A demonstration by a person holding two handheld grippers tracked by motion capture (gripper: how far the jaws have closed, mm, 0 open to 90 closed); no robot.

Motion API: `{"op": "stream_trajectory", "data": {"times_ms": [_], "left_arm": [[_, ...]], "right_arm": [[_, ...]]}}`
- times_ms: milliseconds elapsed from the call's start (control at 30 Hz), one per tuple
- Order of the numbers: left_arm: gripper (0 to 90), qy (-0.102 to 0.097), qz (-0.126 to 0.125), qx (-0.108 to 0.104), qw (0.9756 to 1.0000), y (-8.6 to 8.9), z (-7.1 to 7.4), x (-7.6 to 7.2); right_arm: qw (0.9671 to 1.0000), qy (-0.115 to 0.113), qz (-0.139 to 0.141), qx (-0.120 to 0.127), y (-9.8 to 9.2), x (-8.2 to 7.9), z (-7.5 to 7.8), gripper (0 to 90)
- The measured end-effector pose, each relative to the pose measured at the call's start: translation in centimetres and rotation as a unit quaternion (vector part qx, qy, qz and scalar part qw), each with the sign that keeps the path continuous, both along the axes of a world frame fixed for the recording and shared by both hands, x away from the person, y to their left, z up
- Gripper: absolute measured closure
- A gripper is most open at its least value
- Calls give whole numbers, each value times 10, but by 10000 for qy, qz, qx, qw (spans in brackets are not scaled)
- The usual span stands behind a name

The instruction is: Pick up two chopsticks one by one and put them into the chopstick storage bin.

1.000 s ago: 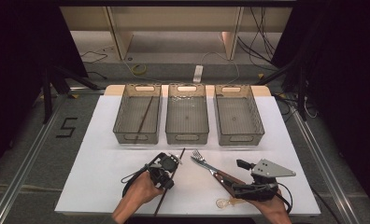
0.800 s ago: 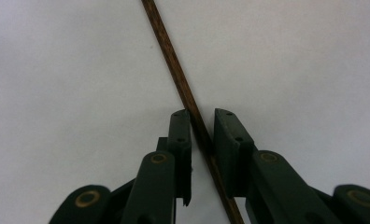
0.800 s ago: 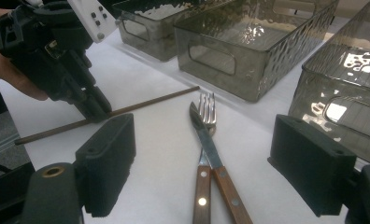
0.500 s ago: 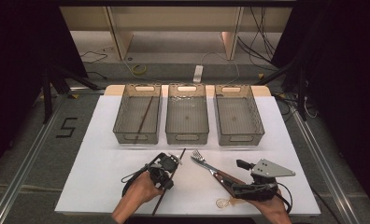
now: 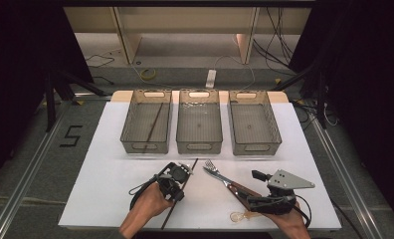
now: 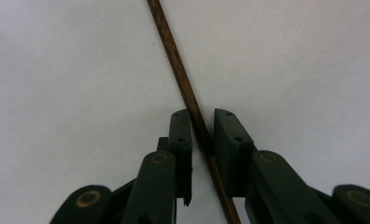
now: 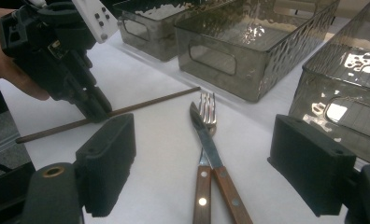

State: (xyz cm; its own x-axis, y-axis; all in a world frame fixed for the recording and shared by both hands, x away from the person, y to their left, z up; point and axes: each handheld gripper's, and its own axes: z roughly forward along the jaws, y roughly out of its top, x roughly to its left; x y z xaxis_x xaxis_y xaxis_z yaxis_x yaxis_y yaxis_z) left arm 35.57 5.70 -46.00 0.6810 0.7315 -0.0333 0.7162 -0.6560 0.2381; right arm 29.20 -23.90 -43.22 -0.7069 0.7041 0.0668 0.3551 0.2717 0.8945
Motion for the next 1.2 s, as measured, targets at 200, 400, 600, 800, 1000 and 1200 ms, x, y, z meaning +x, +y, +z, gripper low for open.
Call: {"op": "stream_trajectory", "data": {"times_ms": [200, 400, 600, 800, 1000, 1200], "left_arm": [[782, -16, 41, 8, 10000, 1, 0, 0], [785, -39, 43, 18, 10000, 0, 0, 0], [800, -28, 27, 34, 10000, 1, 0, 1], [812, 9, 81, -10, 10000, 3, 0, 3], [822, 69, 132, -98, 9998, 7, 0, 5], [839, 80, 128, -114, 9998, 8, 0, 6]], "right_arm": [[10000, -5, 3, -7, 0, 0, 0, 233], [10000, -9, 1, -11, 0, 0, 0, 233], [10000, -13, -25, -4, -1, 0, 0, 230], [10000, -19, -20, 3, 0, 0, 0, 230], [10000, -13, -22, -2, 0, 0, 0, 231], [10000, -15, -13, -11, -1, 0, 0, 232]]}}
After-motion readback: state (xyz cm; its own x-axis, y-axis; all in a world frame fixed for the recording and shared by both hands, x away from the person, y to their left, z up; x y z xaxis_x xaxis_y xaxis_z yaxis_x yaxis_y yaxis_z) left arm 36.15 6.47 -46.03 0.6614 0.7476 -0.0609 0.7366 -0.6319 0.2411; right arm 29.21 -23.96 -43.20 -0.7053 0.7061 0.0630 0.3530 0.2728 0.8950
